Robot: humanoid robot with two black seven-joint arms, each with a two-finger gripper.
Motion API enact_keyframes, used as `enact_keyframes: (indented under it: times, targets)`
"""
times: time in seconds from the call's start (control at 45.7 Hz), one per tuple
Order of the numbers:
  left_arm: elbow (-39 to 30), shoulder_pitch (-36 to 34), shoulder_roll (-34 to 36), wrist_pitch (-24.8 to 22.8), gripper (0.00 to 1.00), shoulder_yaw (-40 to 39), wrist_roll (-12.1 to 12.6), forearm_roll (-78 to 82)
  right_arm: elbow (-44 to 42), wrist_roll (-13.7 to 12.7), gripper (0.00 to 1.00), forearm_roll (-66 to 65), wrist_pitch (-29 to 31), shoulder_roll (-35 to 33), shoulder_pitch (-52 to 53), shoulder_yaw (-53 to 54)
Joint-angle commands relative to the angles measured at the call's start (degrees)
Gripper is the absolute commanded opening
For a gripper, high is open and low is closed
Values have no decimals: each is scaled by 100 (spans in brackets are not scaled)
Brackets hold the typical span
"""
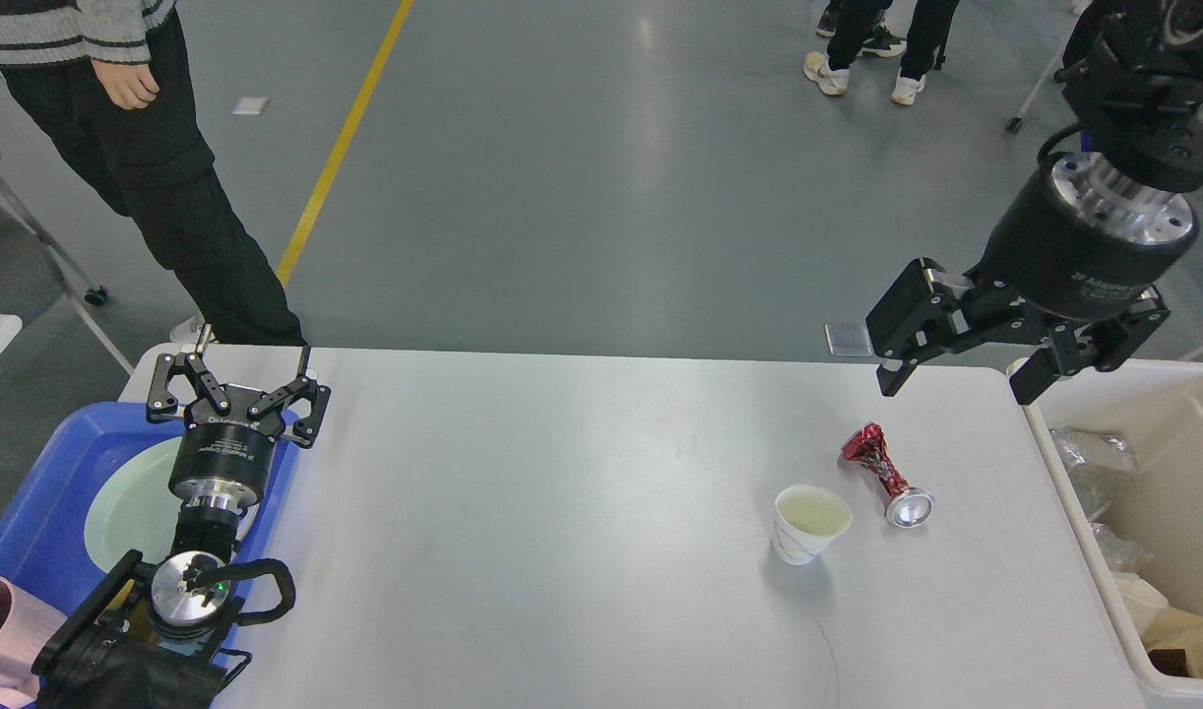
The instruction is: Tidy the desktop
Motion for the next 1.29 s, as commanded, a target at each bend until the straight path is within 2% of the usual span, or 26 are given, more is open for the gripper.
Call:
enact_keyframes:
  times: [0.0, 0.219, 0.372, 0.547, 0.788, 1.029, 1.204, 1.269]
  targets:
    - [0, -2, 0, 0, 96, 0, 0, 0, 8, -1, 100, 5, 2, -12, -90, -30]
    - [0, -2, 0, 0, 96, 0, 0, 0, -89, -10, 100, 14, -488, -39, -722, 40]
    - [0, -2, -1, 0, 96, 0, 0, 0, -247, -10, 100, 66, -1322, -13, -1433, 67]
    - [0, -2, 0, 0, 96, 0, 0, 0, -897, -10, 100, 171, -2079, 102, -2734, 172]
    - [0, -2, 0, 0, 96, 0, 0, 0, -1925, -10, 100, 488, -2369, 620, -4290, 488]
    - [0, -2, 0, 0, 96, 0, 0, 0, -2795, -10, 100, 488, -2466, 858, -5363, 945]
    - [0, -2, 0, 0, 96, 0, 0, 0, -3060, -10, 99, 488, -3344, 1051, -5847, 954]
    - [0, -2, 0, 0, 96, 0, 0, 0, -3060, -10, 99, 488, -3494, 1077, -5908, 954]
